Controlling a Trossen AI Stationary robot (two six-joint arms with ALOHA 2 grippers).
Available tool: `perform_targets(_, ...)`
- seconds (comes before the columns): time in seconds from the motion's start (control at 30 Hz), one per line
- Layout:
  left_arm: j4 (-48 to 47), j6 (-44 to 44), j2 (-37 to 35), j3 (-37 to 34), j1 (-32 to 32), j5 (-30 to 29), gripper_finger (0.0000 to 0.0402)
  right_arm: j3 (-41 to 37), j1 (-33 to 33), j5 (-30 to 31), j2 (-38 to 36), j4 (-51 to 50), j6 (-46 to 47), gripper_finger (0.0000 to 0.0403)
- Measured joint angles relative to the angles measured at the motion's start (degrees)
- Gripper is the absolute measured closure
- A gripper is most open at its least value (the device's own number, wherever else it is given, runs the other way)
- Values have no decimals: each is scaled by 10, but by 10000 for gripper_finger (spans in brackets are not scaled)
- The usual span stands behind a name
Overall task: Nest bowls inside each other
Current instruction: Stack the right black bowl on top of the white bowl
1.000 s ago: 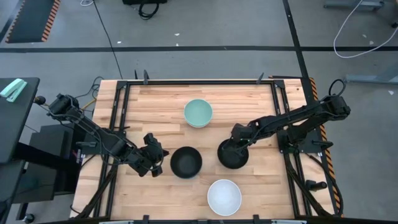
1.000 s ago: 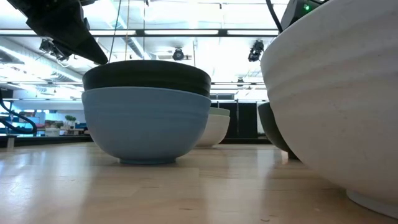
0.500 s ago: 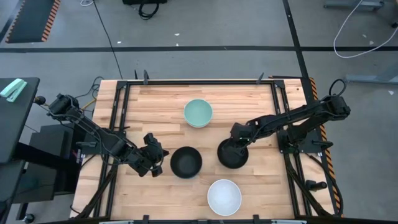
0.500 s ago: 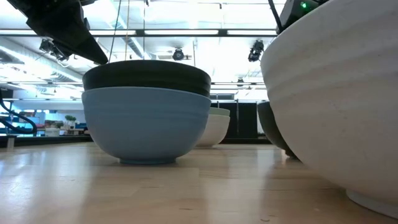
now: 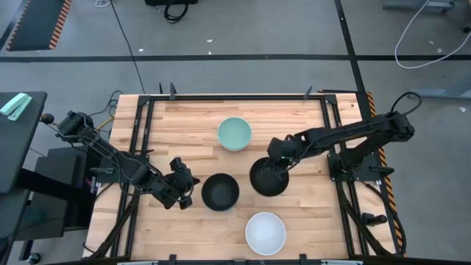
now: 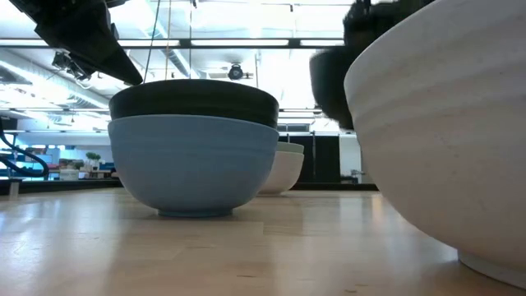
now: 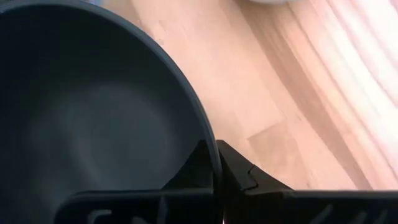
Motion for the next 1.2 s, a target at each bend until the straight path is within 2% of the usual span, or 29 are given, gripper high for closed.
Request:
perform_targets(0.2, 0, 0, 0, 0, 0, 0, 369, 81, 45, 8, 0, -38, 21, 398)
perform_targets(0.37, 0, 0, 0, 0, 0, 0, 369, 114, 99, 25, 0, -54, 53, 398)
perform_targets(0.83, 0, 10, 0, 0, 0, 0, 380, 114, 233, 42, 20, -55, 167, 398)
perform_targets(1.2, 2, 8, 0, 0, 0, 0, 379, 123, 284, 15, 100, -18, 189, 398)
